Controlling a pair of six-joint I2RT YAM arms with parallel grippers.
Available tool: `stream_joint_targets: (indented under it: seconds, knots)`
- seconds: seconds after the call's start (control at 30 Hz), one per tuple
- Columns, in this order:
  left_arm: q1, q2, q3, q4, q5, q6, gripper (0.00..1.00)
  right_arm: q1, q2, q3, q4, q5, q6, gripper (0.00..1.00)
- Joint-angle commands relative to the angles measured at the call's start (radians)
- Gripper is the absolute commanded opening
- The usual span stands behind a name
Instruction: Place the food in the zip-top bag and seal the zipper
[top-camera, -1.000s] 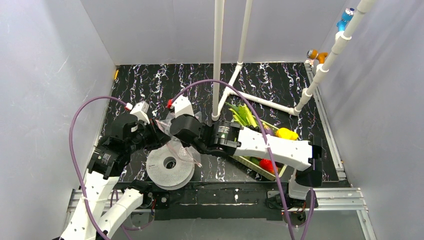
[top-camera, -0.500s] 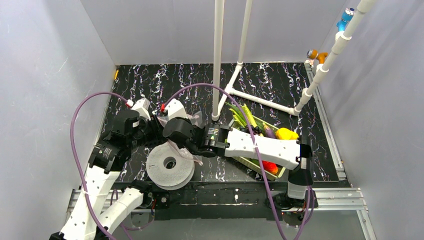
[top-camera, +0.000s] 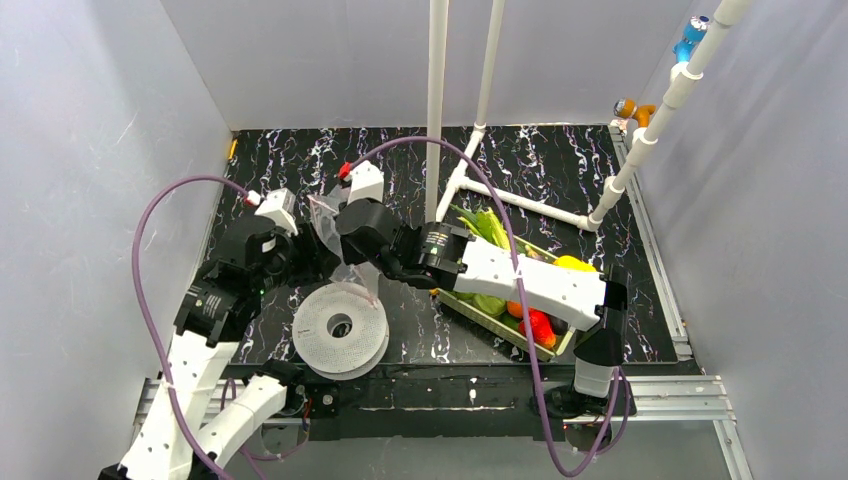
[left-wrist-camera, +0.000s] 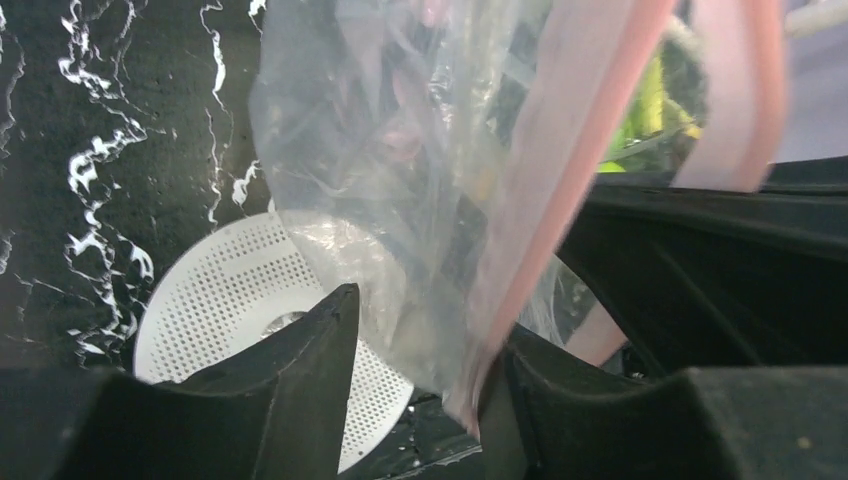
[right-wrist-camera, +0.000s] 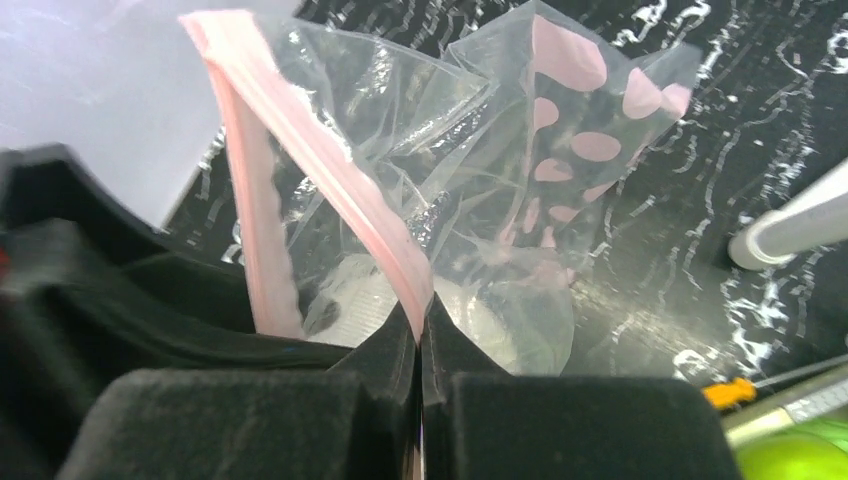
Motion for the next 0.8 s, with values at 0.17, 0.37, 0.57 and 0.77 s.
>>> stream_joint_targets:
  seconds: [0.17,0.37,0.57,0.77]
  knots:
    - [0.0,0.194,0.215,-0.009,-0.435,0.322,0.0,-0.192,-0.087,-0.209,0.377,-0.406,0.225,0.01]
    - [0.001,0.244,0.212,0.091,-0.437,0.431,0.0,-0.269,-0.114,-0.395,0.457,-0.505,0.328,0.01]
    - [-0.001,0.246,-0.047,0.275,-0.296,0.469,0.0,-0.28,-0.065,-0.46,0.455,-0.53,0.333,0.02]
    - [-0.001,0.271,-0.159,0.361,-0.168,0.408,0.0,-0.285,-0.031,-0.499,0.388,-0.514,0.248,0.12]
